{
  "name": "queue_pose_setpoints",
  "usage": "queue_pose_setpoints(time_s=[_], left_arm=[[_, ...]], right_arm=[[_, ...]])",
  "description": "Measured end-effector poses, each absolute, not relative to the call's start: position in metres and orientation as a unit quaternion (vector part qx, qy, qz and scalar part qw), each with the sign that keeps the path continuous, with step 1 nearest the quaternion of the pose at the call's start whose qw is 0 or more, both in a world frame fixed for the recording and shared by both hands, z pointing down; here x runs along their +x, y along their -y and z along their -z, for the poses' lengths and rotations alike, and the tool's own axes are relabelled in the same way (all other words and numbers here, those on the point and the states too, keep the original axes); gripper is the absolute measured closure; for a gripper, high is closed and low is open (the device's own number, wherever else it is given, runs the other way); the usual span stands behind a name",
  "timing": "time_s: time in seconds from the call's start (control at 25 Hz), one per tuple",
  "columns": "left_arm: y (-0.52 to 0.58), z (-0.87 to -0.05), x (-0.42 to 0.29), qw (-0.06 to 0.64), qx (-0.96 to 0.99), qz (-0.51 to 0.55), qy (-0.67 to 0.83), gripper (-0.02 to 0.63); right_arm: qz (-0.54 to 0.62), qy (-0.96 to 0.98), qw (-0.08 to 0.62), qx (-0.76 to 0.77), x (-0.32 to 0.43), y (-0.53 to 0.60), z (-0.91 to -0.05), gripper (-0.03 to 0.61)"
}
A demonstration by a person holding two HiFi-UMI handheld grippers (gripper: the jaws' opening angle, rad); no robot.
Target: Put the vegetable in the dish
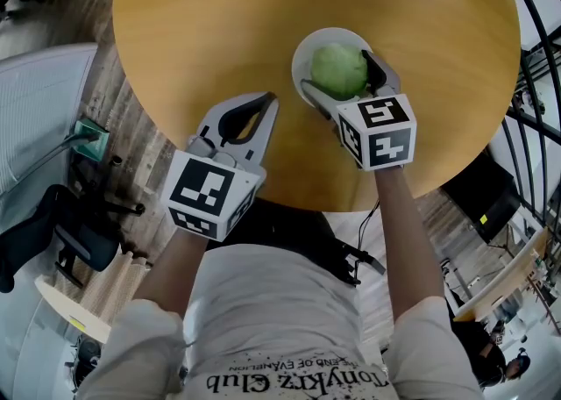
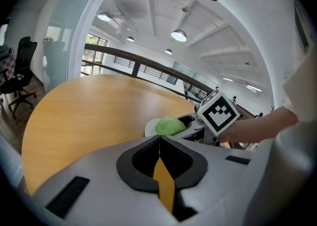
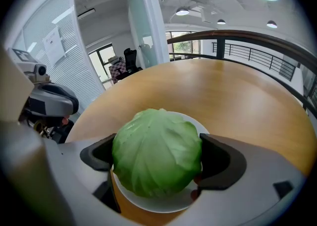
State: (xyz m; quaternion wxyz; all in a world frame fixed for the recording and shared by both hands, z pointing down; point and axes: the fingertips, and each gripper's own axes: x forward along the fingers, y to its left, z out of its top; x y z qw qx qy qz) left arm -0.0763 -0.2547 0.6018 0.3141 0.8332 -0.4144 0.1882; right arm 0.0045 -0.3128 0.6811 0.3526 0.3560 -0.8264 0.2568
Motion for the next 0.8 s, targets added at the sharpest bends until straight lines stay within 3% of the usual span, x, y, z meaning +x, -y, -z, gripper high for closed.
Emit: queue_pose_setpoints(time_s=[0.8], left_arm=[[0.2579,-0.6056,-0.0826,0.318,0.832,-0.188,0.413,0.591]], right_arm=[[-0.228,0.823,0.382,0.352,-0.0007,0.3132,-0.6876,0.087]])
